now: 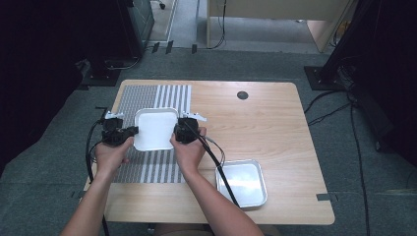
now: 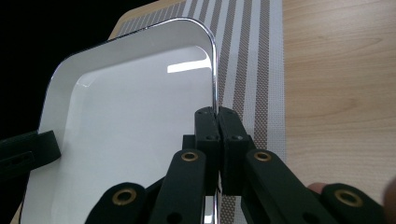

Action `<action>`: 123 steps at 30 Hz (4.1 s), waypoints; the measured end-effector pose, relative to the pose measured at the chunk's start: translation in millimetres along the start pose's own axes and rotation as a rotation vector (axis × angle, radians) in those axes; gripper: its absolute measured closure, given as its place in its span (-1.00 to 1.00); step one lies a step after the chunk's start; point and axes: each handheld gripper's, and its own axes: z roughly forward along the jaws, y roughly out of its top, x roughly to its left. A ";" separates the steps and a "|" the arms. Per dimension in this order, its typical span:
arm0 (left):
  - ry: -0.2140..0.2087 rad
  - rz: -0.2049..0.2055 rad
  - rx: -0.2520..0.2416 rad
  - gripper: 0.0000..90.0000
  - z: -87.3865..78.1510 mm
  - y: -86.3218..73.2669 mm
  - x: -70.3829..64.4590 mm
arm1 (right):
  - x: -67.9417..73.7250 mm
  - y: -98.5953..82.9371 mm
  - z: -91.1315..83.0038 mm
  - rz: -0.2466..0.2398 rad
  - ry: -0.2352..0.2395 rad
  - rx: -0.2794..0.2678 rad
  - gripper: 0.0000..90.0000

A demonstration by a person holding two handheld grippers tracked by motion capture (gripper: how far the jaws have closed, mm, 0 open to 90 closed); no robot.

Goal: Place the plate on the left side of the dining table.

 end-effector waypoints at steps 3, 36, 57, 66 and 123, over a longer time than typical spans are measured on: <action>0.013 -0.012 0.004 0.87 8.1 1.4 7.2 | 2.2 0.9 6.2 -0.013 -0.006 0.003 0.98; 0.061 -0.128 0.090 0.93 67.3 11.8 57.6 | 9.8 -4.0 85.8 0.004 -0.029 0.121 0.92; 0.055 -0.114 0.060 0.36 70.4 12.6 55.6 | 6.4 3.8 86.8 -0.111 -0.010 0.051 0.41; 0.081 -0.107 0.022 0.02 51.4 6.8 44.9 | 2.7 10.9 64.3 -0.221 -0.021 0.026 -0.03; 0.042 -0.020 -0.052 -0.35 -35.5 -82.5 1.5 | -128.9 25.3 -82.3 -0.170 -0.036 0.035 -0.48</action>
